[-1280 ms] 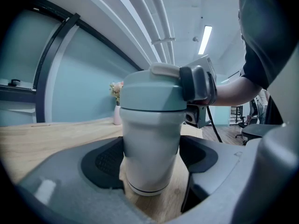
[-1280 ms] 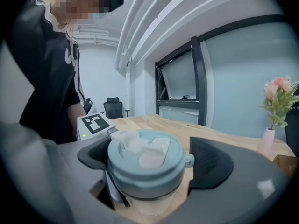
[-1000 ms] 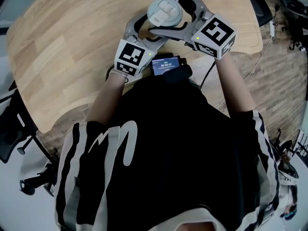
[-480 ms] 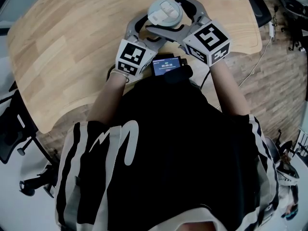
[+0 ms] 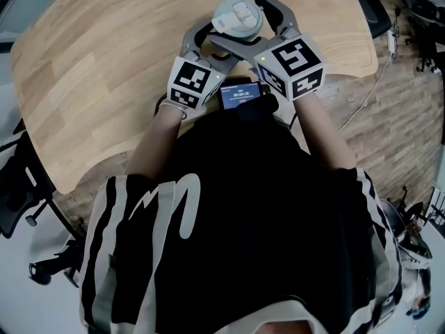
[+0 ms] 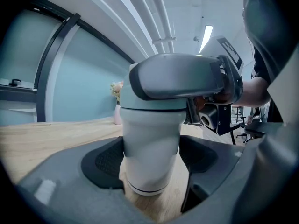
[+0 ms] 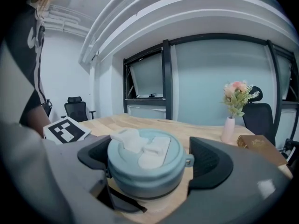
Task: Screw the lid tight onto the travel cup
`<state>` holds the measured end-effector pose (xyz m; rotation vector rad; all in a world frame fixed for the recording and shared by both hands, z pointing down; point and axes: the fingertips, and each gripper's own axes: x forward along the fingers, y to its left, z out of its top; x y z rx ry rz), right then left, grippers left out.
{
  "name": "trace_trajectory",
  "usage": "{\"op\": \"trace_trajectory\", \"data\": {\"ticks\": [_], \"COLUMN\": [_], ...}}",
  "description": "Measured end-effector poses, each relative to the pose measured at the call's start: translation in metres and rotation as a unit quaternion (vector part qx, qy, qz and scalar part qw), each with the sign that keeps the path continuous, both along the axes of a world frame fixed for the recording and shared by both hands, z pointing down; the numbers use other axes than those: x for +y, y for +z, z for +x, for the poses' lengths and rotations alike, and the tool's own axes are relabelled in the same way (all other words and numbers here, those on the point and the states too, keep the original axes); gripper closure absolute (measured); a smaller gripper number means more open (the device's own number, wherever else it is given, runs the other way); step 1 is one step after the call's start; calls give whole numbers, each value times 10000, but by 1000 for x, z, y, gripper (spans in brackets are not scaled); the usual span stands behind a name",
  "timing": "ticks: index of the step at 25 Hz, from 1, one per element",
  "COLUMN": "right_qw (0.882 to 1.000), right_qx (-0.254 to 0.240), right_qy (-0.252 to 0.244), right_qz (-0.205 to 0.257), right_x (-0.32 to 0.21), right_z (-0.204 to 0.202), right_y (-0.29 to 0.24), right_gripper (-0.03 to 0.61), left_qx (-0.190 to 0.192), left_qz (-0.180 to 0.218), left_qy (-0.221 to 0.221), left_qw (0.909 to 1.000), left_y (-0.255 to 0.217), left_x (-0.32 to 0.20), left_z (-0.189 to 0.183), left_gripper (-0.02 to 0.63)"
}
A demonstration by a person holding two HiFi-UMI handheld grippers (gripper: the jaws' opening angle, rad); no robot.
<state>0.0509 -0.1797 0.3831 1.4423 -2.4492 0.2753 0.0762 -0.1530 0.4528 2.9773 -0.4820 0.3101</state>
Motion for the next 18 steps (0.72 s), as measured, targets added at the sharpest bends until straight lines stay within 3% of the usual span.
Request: {"op": "trace_trajectory", "data": {"ticks": [18], "right_qw": [9965], "right_qx": [113], "right_qy": [818], "right_qz": [-158], "right_x": [-4], "right_z": [0], "right_y": [2], "right_gripper": [72], "left_qx": [45], "left_qz": [-54], "left_qy": [-42], "left_qw": [10000], "left_y": [-3], "left_x": [-1], "left_z": [-5], "left_gripper": [232]}}
